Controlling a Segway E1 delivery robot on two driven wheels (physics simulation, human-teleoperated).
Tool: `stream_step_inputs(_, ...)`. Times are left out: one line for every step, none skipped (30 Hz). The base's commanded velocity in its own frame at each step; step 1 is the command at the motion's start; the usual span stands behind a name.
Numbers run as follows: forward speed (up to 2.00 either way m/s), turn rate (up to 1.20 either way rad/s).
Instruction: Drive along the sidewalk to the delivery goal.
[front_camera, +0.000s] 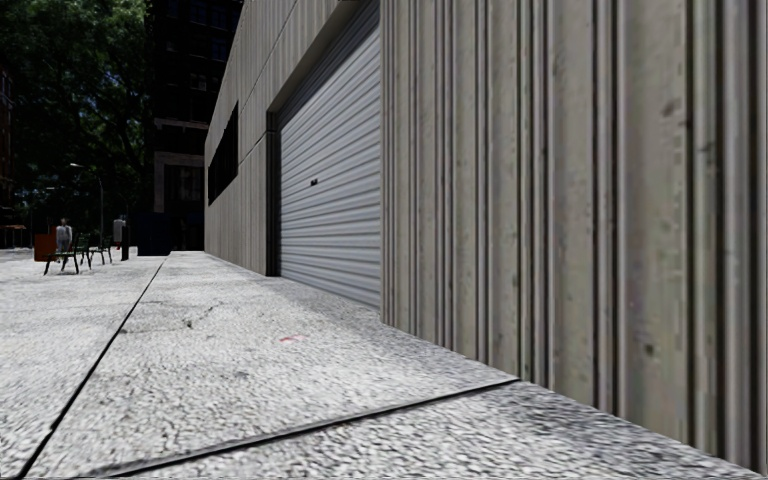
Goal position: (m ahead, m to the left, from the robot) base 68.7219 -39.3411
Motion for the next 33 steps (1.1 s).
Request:
stream_step_inputs(2.00,0.72)
stream_step_inputs(2.00,0.72)
stream_step_inputs(2.00,0.72)
stream_step_inputs(2.00,0.72)
stream_step_inputs(2.00,0.72)
stream_step_inputs(2.00,0.72)
stream_step_inputs(2.00,0.72)
stream_step_inputs(2.00,0.72)
stream_step_inputs(2.00,0.72)
stream_step_inputs(2.00,0.72)
stream_step_inputs(2.00,0.75)
stream_step_inputs(2.00,0.75)
stream_step_inputs(2.00,0.75)
stream_step_inputs(2.00,0.76)
stream_step_inputs(2.00,0.76)
stream_step_inputs(2.00,0.76)
stream_step_inputs(2.00,0.76)
stream_step_inputs(2.00,0.76)
stream_step_inputs(2.00,0.76)
stream_step_inputs(2.00,0.76)
stream_step_inputs(2.00,0.76)
stream_step_inputs(2.00,0.76)
stream_step_inputs(2.00,0.72)
stream_step_inputs(2.00,0.53)
stream_step_inputs(2.00,0.00)
stream_step_inputs(2.00,0.00)
stream_step_inputs(2.00,0.00)
stream_step_inputs(2.00,0.00)
stream_step_inputs(2.00,0.00)
stream_step_inputs(2.00,0.00)
stream_step_inputs(2.00,0.00)
stream_step_inputs(2.00,0.00)
stream_step_inputs(2.00,0.00)
